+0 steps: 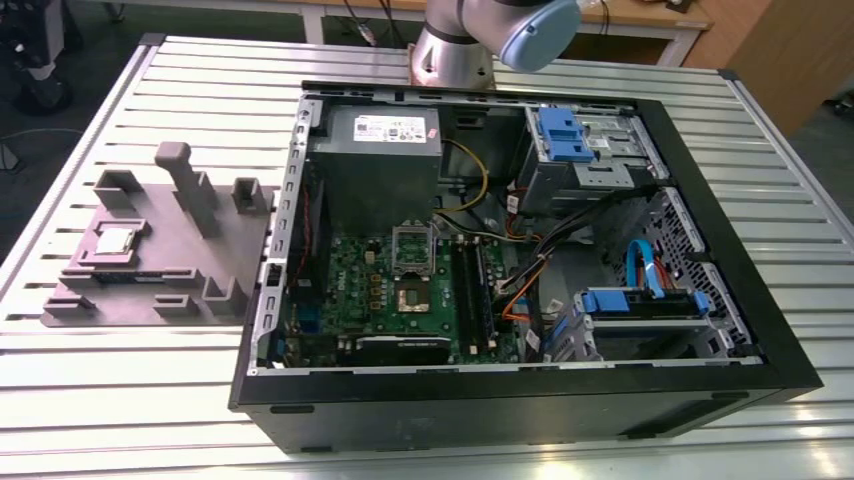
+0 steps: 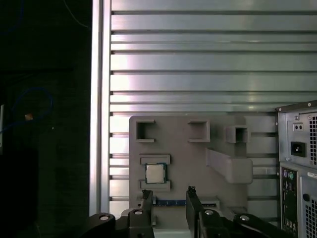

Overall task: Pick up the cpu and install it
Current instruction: 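Reach for the cpu, then pick up the cpu and move it towards the insertion slot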

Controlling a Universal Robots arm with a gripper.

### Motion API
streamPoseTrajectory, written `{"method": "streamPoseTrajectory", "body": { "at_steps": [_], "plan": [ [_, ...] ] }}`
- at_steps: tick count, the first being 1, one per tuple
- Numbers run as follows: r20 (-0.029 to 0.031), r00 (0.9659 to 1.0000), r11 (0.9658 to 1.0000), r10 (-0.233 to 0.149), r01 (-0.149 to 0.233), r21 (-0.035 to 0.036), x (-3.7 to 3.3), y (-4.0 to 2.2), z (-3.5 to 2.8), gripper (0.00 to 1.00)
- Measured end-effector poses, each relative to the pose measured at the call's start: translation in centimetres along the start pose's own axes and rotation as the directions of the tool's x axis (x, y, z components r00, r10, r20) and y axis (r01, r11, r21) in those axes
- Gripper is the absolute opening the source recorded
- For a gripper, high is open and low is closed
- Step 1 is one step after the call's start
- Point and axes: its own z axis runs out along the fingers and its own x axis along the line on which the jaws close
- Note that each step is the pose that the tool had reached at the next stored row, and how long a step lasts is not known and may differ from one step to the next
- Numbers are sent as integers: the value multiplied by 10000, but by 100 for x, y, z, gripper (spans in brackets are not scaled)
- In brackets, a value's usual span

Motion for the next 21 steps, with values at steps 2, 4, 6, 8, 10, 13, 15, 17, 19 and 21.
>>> {"method": "streamPoseTrajectory", "body": {
  "at_steps": [2,4,6,8,10,13,15,17,19,21],
  "plan": [
    [1,10000,10000,0,0,0,10,0,1,40],
    [0,10000,10000,-1,1,0,26,0,1,27],
    [0,10000,10000,-1,1,0,41,-1,1,22],
    [1,10000,10000,-1,1,0,52,-1,3,10],
    [1,10000,10000,-1,1,0,66,-1,5,10],
    [0,10000,10000,-1,1,0,84,-2,9,10],
    [0,10000,10000,-1,1,-1,93,-2,11,10],
    [0,10000,10000,-1,1,0,95,-2,12,10],
    [0,10000,10000,-1,1,0,95,-2,14,10],
    [1,10000,10000,0,0,-1,95,-2,16,10]
  ]
}}
